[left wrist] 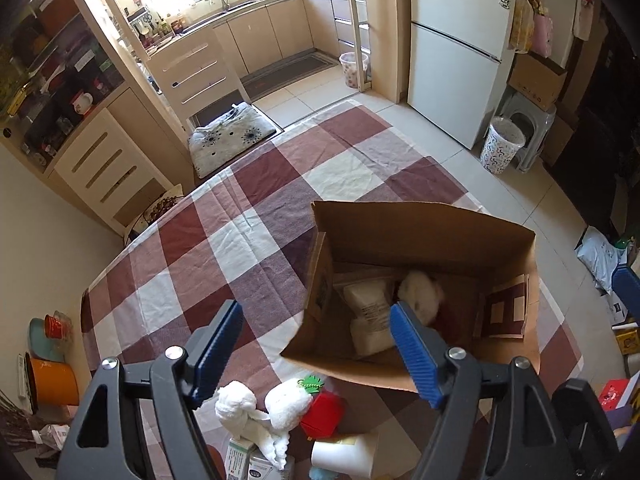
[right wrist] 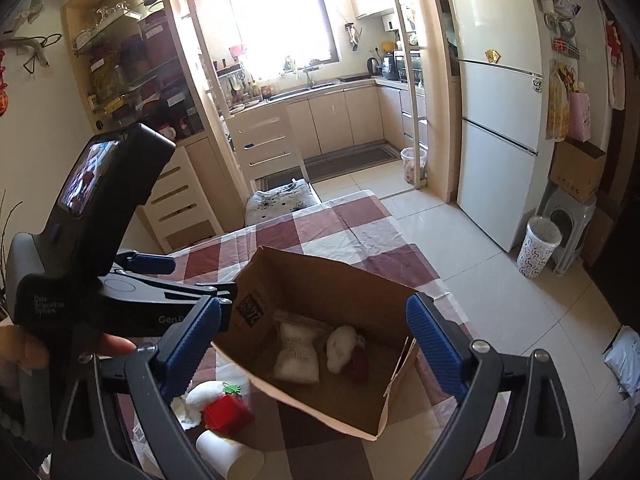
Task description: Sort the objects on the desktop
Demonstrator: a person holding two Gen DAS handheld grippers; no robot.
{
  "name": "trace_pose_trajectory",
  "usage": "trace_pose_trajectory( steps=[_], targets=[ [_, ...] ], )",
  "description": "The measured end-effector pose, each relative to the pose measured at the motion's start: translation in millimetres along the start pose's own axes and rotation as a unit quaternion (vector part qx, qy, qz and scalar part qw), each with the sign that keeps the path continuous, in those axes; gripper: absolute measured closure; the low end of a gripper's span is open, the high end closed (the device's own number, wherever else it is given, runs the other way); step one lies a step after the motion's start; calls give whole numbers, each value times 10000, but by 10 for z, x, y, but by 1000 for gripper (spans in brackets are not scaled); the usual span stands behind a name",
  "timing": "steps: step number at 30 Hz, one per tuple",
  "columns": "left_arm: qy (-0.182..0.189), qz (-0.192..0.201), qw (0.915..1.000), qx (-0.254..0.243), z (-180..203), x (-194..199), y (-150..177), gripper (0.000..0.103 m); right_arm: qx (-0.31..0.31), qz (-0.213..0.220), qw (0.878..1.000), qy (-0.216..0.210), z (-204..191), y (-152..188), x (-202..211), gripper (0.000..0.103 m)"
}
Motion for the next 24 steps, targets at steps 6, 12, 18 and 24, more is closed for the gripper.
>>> trace_pose_trajectory(
  steps=[6,12,18,24],
  targets=[
    [-1,11,10000,40,30,78,62,25,8,-1,10000,-25,-24,33,87,8],
    [1,19,10000,61,59,146,121,25,-5,-20,10000,-29,-1,53,162,8],
    [5,21,10000,72,80,185,164,25,-29,-30,10000,-29,27,70,229,8],
    [19,12,10000,79,125,234,212,25,-62,-63,10000,-23,59,98,278,8]
  ],
)
Point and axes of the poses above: each gripper's, at about its wrist camera, not at the fingertips, and x roughly against the way its jaws point, z to its right, y to its underside, the point moved 9 cm from there along -x, roughly the way its jaws point, and after that the axes turned 13 degrees about y, right-handed, at the moved point
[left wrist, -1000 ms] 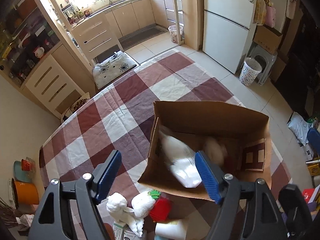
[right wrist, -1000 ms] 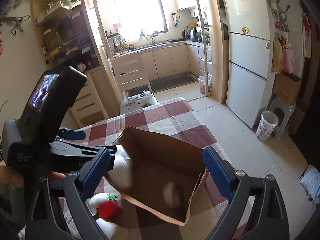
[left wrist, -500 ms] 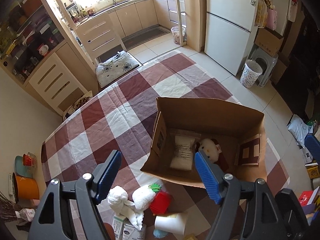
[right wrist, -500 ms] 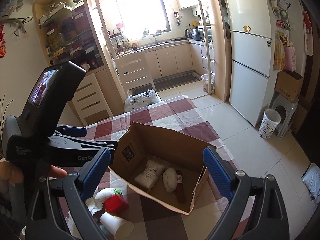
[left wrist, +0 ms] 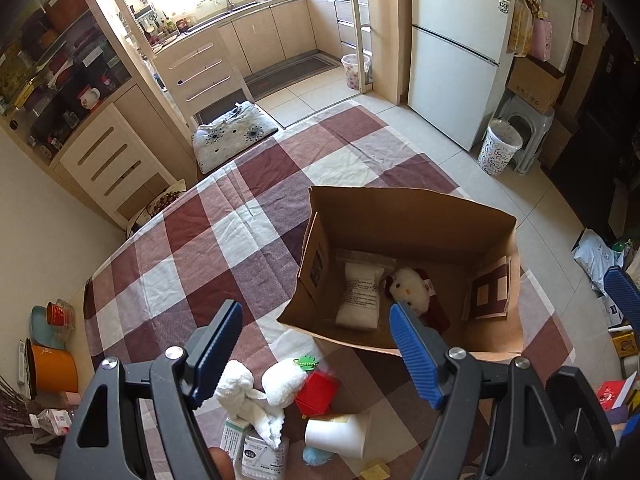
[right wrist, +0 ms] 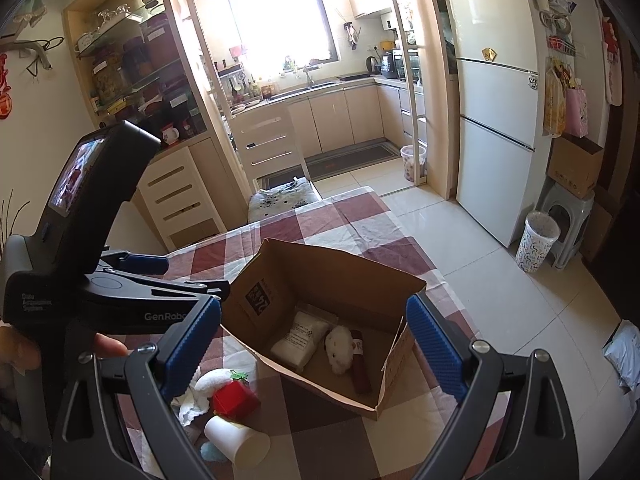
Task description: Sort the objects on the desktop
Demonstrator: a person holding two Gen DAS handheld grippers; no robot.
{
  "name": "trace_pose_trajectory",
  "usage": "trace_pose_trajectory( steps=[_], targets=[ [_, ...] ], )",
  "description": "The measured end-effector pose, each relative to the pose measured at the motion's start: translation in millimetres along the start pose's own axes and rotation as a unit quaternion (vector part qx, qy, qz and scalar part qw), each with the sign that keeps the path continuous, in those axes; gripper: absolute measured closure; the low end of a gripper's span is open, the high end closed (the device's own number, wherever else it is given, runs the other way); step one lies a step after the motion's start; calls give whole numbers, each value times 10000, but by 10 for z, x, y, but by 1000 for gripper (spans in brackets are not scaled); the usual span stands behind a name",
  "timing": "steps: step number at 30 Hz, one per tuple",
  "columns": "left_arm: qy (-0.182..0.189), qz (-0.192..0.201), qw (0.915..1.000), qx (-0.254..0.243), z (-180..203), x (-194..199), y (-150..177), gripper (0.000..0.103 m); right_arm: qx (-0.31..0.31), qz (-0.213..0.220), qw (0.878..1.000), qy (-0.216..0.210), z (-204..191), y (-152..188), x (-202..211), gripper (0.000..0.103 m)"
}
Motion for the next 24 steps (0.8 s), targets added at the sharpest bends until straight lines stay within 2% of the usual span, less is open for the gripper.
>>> trace_pose_trajectory(
  steps=[24],
  targets=[
    [20,35,10000,-2,137,220,162,25,53,116,9999,-23,36,41,273,8]
  ],
)
Point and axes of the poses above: each gripper's, at about its wrist camera, not at the fingertips, and x roughly against the way its jaws point, z to its right, y to its underside, the point moved 9 cm from there along -x, roughly the way its jaws point, and after that the axes turned 13 degrees about y, right-handed, at the moved point
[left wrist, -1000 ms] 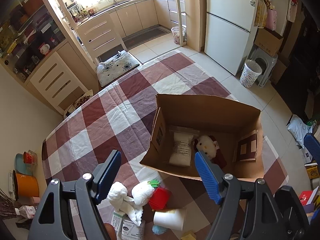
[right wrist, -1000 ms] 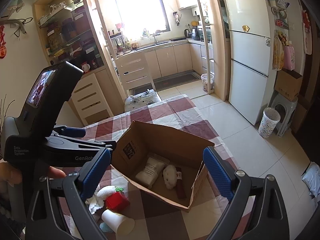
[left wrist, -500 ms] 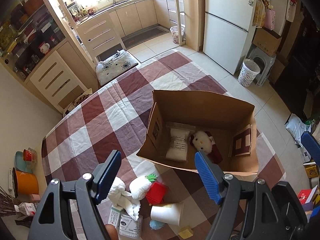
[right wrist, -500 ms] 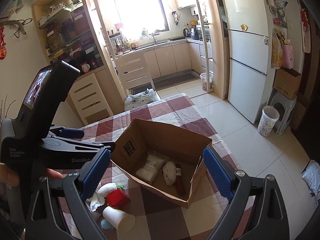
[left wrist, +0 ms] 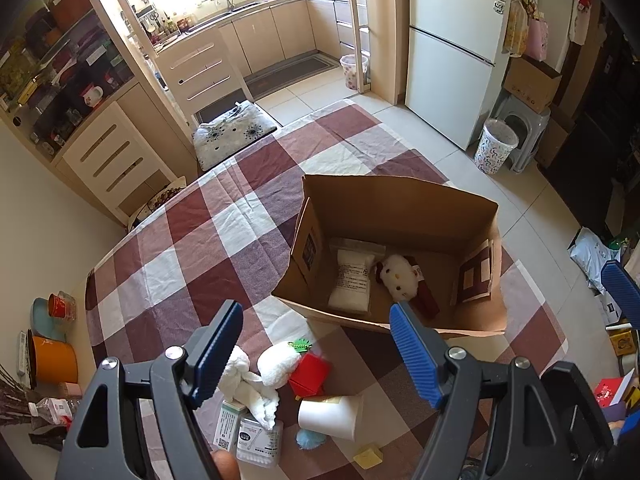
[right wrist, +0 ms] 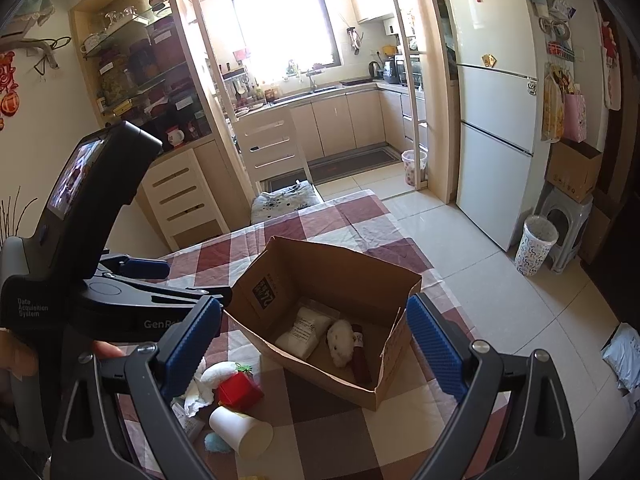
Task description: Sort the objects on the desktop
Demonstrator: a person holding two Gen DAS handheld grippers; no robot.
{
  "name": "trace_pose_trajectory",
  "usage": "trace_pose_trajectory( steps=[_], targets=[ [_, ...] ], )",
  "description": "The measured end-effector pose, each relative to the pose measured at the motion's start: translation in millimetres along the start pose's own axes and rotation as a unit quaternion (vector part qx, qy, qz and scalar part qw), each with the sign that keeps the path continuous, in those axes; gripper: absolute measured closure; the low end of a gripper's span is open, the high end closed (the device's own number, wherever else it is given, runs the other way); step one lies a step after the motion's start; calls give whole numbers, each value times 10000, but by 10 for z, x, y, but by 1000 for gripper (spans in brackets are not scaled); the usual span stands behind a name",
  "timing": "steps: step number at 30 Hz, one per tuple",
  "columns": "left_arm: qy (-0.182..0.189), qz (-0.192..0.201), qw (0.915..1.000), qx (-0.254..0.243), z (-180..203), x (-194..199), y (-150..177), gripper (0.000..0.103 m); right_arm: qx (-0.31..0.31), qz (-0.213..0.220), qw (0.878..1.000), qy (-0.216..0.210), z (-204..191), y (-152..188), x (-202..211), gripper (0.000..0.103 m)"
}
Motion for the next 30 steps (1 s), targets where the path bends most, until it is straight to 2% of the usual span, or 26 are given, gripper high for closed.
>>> trace_pose_trajectory(
  steps=[30],
  targets=[
    [165,26,9998,134,25,128,294,25,170,23,9998,107,-16,123,248,8]
  ],
)
Point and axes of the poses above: each gripper's, at about its wrist camera, not at the fingertips, and x roughly against the way its jaws point, z to its right, y to its underside, the point moved 9 cm from there along -x, roughly the way its jaws point, and after that the axes turned 13 degrees about y, right-handed, at the moved point
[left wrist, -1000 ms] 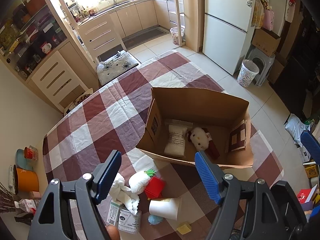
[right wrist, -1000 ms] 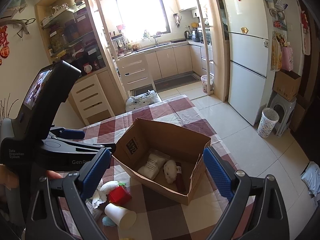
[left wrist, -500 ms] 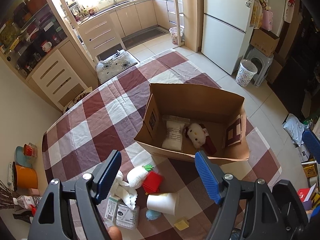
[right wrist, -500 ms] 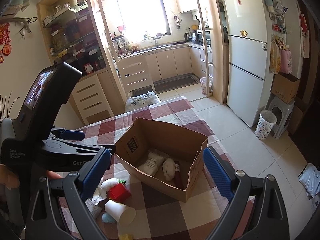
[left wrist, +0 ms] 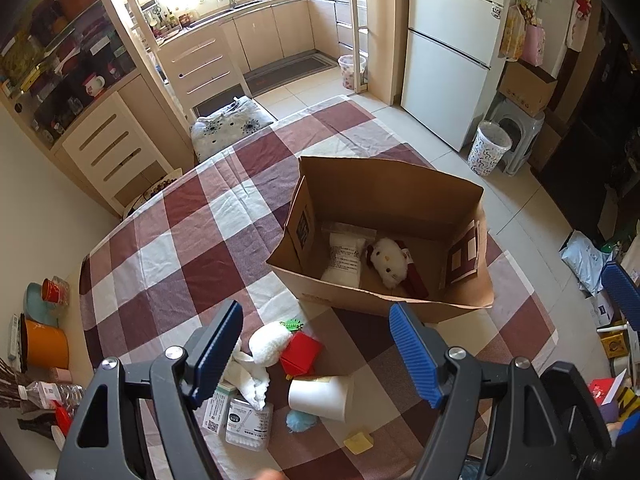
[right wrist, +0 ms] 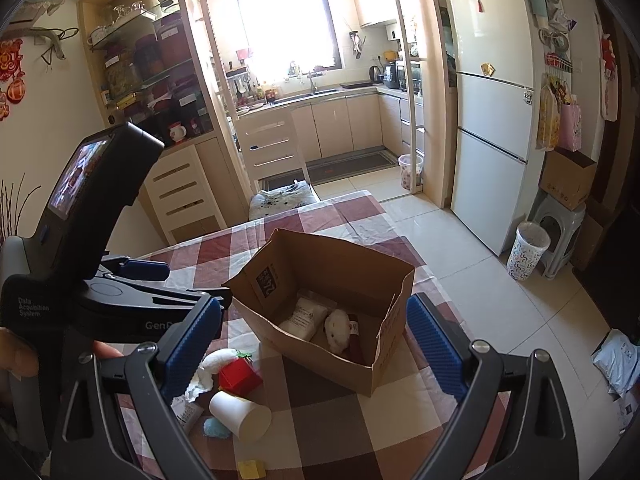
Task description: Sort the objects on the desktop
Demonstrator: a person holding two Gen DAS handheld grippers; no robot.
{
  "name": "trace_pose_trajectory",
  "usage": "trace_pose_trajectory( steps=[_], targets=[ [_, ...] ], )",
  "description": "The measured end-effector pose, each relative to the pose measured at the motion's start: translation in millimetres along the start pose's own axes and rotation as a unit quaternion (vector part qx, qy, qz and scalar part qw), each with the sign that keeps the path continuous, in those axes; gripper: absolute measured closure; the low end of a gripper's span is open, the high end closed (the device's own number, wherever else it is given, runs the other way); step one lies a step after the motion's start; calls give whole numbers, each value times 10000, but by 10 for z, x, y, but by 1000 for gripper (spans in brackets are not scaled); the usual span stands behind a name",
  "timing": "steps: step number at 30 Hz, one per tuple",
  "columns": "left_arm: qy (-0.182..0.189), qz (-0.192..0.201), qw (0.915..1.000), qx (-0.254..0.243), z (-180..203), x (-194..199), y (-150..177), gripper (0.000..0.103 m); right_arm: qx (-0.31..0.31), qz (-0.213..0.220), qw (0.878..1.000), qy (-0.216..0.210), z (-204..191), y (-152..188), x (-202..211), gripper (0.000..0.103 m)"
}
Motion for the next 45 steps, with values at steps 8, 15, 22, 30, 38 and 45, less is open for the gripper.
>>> trace_pose_trajectory(
  steps=[8,15,22,30,38,45],
  targets=[
    [22,14,10000,20,-15,24,161,25,90,-73,9999,17,-65,113,23,8],
    [55,-51,10000,60,-64,19,344,25,135,-142,9998,33,-129,251,57,8],
    [138,-196,9997,65,-87,-51,592,25,138,-324,9993,87,-181,513,35,8],
    [326,-425,9986,57,-305,-292,1175,25,247,-686,9972,136,-302,994,-109,8],
    [347,-718,9967,138,-1080,-588,2146,25,576,-1178,9912,-182,-683,1710,-298,8],
    [369,-728,9964,220,-1849,-754,2713,25,1117,-1324,9832,-577,-1128,2127,-345,8]
  ],
)
Point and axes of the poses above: each gripper's, at about its wrist camera, not at the fingertips, and x roughly against the way its jaws point, z to its right, y to its underside, the point moved 9 cm from there along -x, roughly the way its jaws point, and after that the axes turned 13 degrees about y, right-handed, at the moved point
